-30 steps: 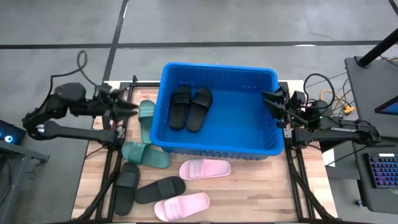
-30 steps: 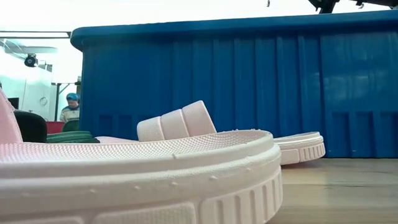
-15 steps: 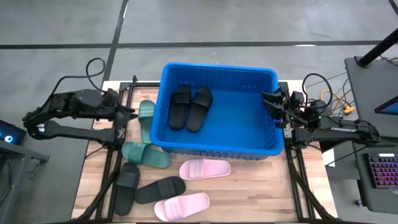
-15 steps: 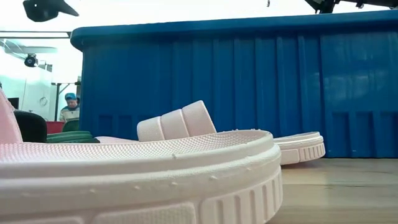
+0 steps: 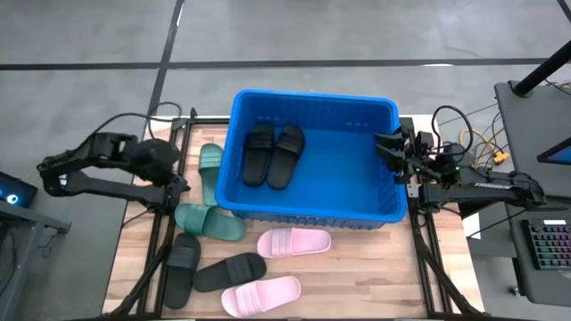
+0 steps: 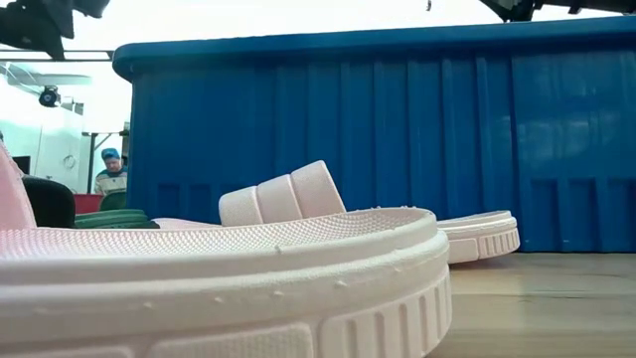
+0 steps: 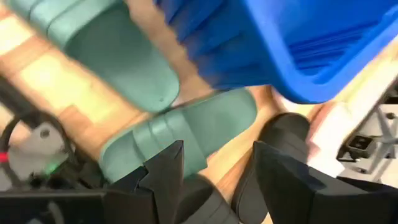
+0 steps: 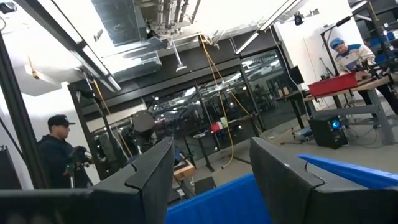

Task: Pick and place slides into bin
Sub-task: Put the bottom green slide into the blue bin

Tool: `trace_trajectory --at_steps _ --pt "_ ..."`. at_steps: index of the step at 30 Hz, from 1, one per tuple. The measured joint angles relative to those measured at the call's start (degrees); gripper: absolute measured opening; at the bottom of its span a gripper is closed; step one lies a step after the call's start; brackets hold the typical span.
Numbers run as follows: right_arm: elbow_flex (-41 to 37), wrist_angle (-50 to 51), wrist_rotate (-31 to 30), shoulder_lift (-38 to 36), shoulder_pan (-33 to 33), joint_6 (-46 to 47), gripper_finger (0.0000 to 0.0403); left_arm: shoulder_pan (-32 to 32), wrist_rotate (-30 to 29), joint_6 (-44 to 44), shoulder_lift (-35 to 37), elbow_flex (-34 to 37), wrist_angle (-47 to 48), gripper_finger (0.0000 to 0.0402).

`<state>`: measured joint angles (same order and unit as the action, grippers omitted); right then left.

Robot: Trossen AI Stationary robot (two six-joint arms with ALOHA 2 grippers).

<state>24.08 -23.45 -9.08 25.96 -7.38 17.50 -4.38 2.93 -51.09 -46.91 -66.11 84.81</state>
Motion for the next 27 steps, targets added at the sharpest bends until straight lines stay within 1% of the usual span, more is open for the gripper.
trace_trajectory --at_steps 7,11,13,17,21,25,27 --pt "0.0 0.7 0.0 0.0 0.0 -0.6 0.0201 0.6 0.6 -0.9 -6.6 0.1 1.0 0.0176" --pt "0.0 0.7 0.0 0.0 0.0 -1.0 0.0201 2.1 -0.3 -0.7 -11.2 0.1 4.7 0.0176" --pt "0.0 0.7 0.0 0.0 0.0 -1.4 0.0201 3.3 -0.6 -0.5 -13.5 0.5 4.8 0.0176" --pt "0.0 0.7 0.0 0.0 0.0 -1.7 0.0201 5.5 -0.5 0.7 -14.7 1.8 5.5 0.0176" --pt "0.0 0.7 0.0 0.0 0.0 -1.7 0.0201 7.0 -1.5 -3.1 -13.2 4.8 4.8 0.0176" --pt "0.0 0.8 0.0 0.0 0.0 -1.7 0.0201 7.1 -0.4 -9.2 -6.9 9.8 4.8 0.0176" --pt "0.0 1.0 0.0 0.0 0.0 -1.7 0.0201 7.1 1.1 -13.3 -3.1 13.5 2.3 0.0176"
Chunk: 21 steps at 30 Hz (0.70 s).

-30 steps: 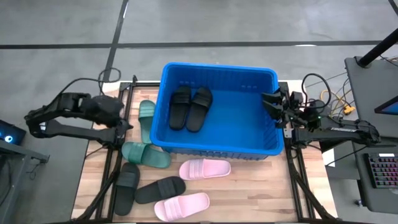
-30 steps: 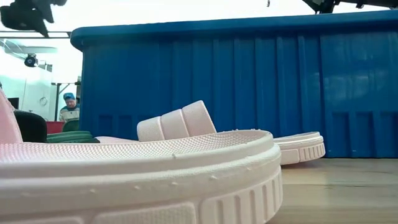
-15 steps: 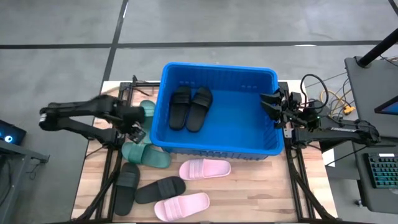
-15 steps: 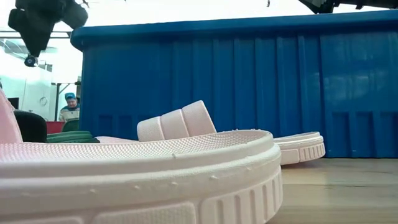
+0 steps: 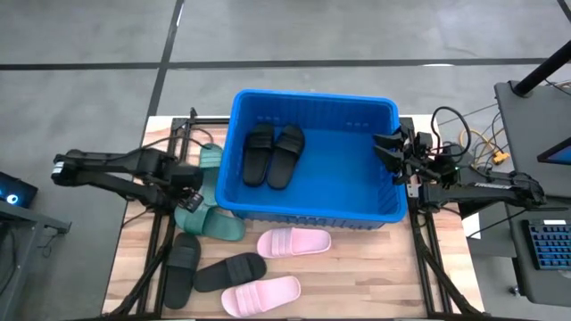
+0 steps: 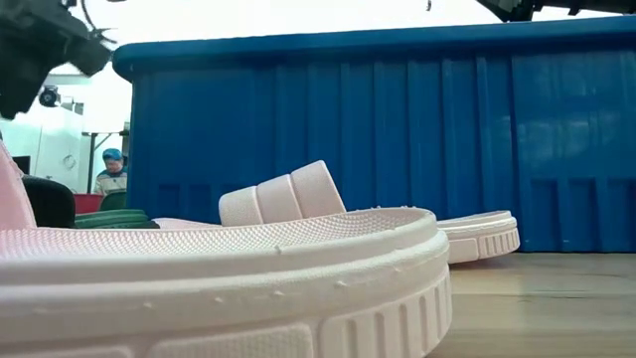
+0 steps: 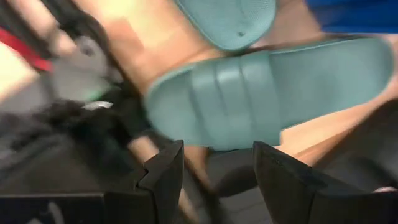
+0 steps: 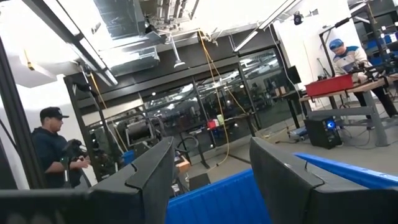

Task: Pick and place slides into bin
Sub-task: Put the bottom green slide into the blue bin

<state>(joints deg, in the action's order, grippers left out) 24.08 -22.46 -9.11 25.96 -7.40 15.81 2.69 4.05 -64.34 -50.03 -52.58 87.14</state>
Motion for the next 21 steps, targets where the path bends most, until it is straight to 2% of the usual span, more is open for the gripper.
trace_trajectory --at_steps 5,8,12,19,21 --pt "0.0 0.0 0.0 0.0 0.0 0.0 0.0201 0.0 2.8 -8.7 9.6 8.7 -12.4 0.0176" --pt "0.0 0.1 0.0 0.0 0.0 0.0 0.0201 0.0 2.7 -11.8 13.2 11.8 -14.9 0.0176" --pt "0.0 0.6 0.0 -0.1 0.0 0.3 0.0201 0.0 1.2 -15.5 14.5 12.3 -16.1 0.0176" --pt "0.0 1.3 -1.4 0.0 0.0 0.5 0.0201 0.0 0.8 -16.2 12.5 11.8 -16.0 0.0176" --pt "0.0 1.3 -1.5 0.0 0.0 0.5 0.0201 0.1 2.9 -18.2 10.9 11.1 -16.8 0.0176"
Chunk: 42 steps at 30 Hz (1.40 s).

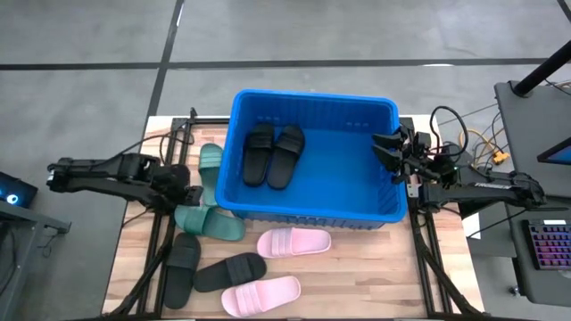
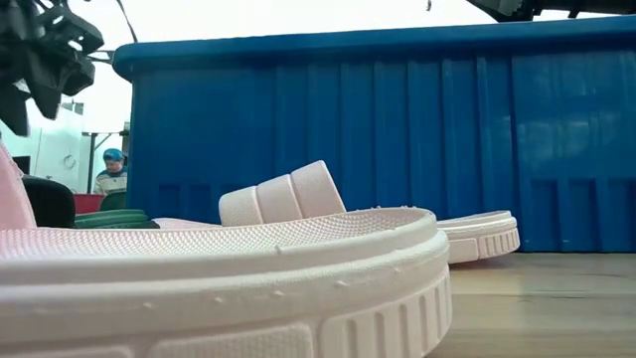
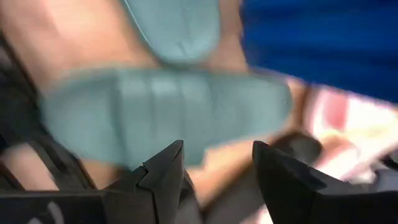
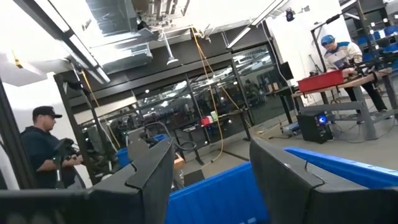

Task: Pick and place slides into bin
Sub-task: Put the bottom green slide into the blue bin

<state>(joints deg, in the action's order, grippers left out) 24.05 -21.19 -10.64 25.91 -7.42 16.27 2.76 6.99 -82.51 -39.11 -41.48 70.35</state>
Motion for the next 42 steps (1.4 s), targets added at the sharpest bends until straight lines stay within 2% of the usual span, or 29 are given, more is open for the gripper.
trace_trajectory --at_steps 3,6,10,14,16,20,23,27,35,39,42 --pt "0.0 0.0 0.0 0.0 0.0 0.0 0.0201 0.7 1.4 0.3 -3.1 -1.7 -3.8 0.0176" --pt "0.0 0.0 -0.1 0.0 0.0 0.0 0.0201 2.3 -1.3 1.4 -7.4 -3.4 -3.3 0.0176" --pt "0.0 0.0 -0.1 0.0 0.0 0.1 0.0201 6.7 -9.9 5.7 -11.6 -6.4 -3.8 0.0176" --pt "0.0 -0.1 -0.1 0.0 0.0 0.2 0.0201 13.5 -18.0 6.4 -14.5 -10.7 -3.3 0.0176" --pt "0.0 0.0 -0.1 0.0 0.0 0.2 0.0201 17.1 -19.1 6.4 -16.0 -12.5 -2.2 0.0176" --pt "0.0 0.0 -1.6 0.0 0.0 -0.2 0.0201 22.6 -17.3 2.6 -19.6 -16.1 2.0 0.0176" --pt "-0.1 0.2 -3.1 0.0 0.0 -0.3 0.0201 25.8 -13.5 -2.1 -23.2 -17.4 5.1 0.0176" --pt "-0.1 0.6 -3.1 0.0 0.0 -0.7 0.0201 28.6 -13.1 -6.5 -28.9 -18.6 5.1 0.0176" --pt "-0.1 0.9 -3.1 0.0 0.0 -0.2 0.0201 30.6 -12.3 -12.9 -40.2 -19.0 5.3 0.0176" --pt "-0.1 0.9 -3.0 0.0 0.0 0.1 0.0201 30.6 -11.9 -17.4 -45.3 -18.9 8.6 0.0176" --pt "-0.1 0.9 -3.0 0.0 0.0 0.2 0.0201 30.6 -11.7 -17.6 -48.4 -18.9 9.4 0.0176"
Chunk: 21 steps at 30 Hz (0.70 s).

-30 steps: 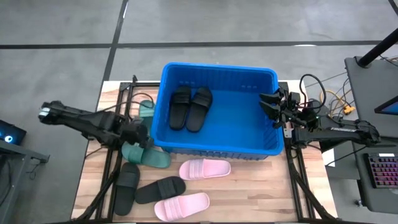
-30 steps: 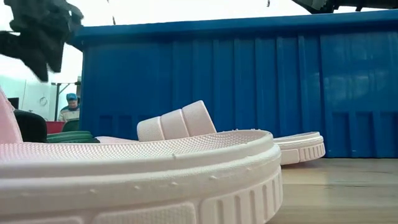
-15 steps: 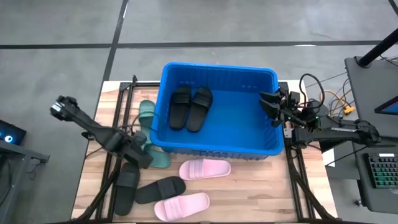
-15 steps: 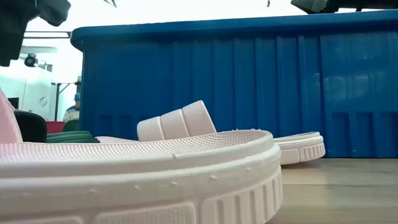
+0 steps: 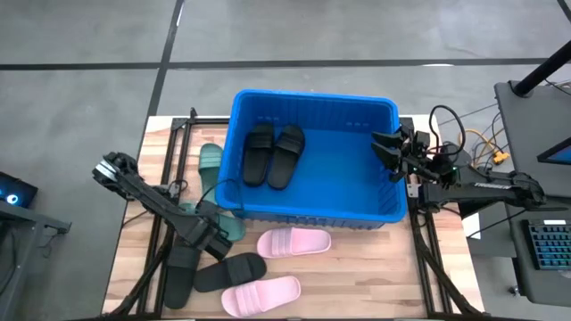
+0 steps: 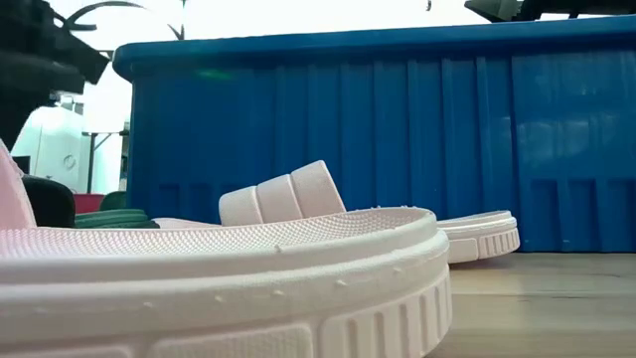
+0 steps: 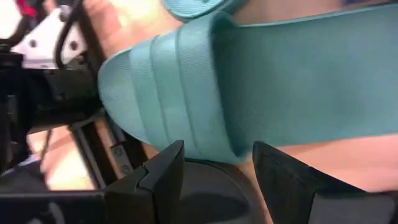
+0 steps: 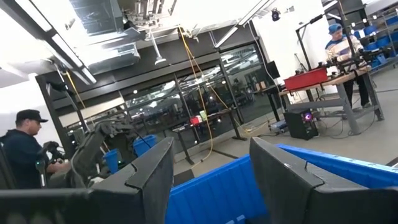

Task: Pick and place slides into bin
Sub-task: Put the bottom green slide into the blue bin

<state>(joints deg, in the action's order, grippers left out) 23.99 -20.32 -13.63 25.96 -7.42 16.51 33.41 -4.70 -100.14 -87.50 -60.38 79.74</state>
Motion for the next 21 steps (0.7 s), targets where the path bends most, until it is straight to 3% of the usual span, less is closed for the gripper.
trace_trajectory --at_steps 21 --pt "0.0 -0.1 0.0 0.0 0.0 0.8 0.0201 0.0 -0.5 1.4 -10.5 2.6 0.7 0.0174"
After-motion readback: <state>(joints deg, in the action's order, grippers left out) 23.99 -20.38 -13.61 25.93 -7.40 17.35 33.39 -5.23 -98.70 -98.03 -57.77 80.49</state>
